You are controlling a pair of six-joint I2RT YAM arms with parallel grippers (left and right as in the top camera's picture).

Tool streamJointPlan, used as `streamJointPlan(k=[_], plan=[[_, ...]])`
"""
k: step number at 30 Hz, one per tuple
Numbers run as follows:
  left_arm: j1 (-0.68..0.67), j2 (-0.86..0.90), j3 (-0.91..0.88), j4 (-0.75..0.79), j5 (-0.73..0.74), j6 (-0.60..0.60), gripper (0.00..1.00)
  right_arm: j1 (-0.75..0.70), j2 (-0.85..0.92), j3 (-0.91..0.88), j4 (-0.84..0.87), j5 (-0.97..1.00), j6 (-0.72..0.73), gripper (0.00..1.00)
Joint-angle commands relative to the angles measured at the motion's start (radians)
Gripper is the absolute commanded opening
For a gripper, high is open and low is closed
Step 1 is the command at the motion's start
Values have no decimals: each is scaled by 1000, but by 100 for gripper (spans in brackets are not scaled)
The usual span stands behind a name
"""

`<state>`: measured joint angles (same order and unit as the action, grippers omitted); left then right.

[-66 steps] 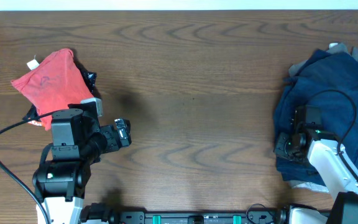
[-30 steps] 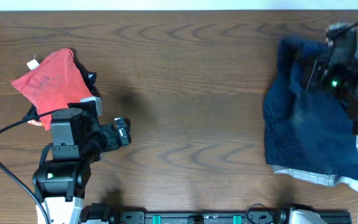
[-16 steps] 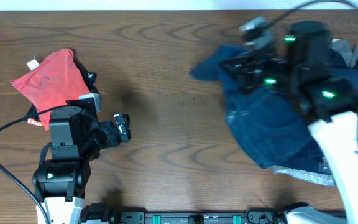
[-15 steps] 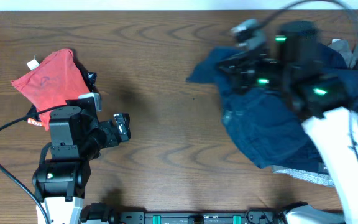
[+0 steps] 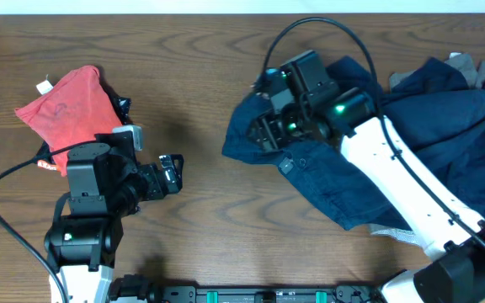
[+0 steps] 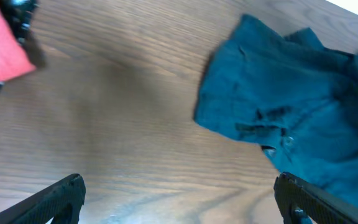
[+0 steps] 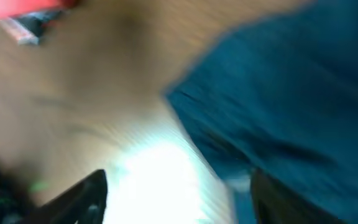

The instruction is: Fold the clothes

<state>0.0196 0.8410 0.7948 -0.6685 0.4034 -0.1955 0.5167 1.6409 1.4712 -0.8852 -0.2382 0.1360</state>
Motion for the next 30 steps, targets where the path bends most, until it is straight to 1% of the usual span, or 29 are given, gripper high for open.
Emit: streamJointPlan(k=[1, 2, 4, 9, 14, 20, 23, 28, 30], plan=[[0, 45, 6, 3, 60, -60, 98, -87, -78, 14, -56, 276, 129, 80], [0, 63, 5, 3, 60, -93, 98, -120, -93, 14, -84, 289, 138, 84], [-9, 111, 0, 4, 60, -159, 98, -187, -116, 14, -136, 286, 137, 99], [-70, 269, -1, 18, 61, -249, 98, -319, -135, 14, -282, 287, 136, 99], [-180, 452, -1, 103, 61, -356, 98, -425, -135, 14, -388, 287, 137, 99], [-295, 658, -1, 298, 61, -463, 98, -493, -135, 14, -434, 287, 137, 99], [-326, 743, -1, 414, 60, -518, 98, -504, -135, 14, -445, 287, 137, 99], [-345, 863, -1, 627, 56, -547, 99, -504, -135, 14, -458, 287, 137, 99], [-346, 902, -1, 700, 51, -547, 91, -504, -135, 14, -462, 287, 137, 99]])
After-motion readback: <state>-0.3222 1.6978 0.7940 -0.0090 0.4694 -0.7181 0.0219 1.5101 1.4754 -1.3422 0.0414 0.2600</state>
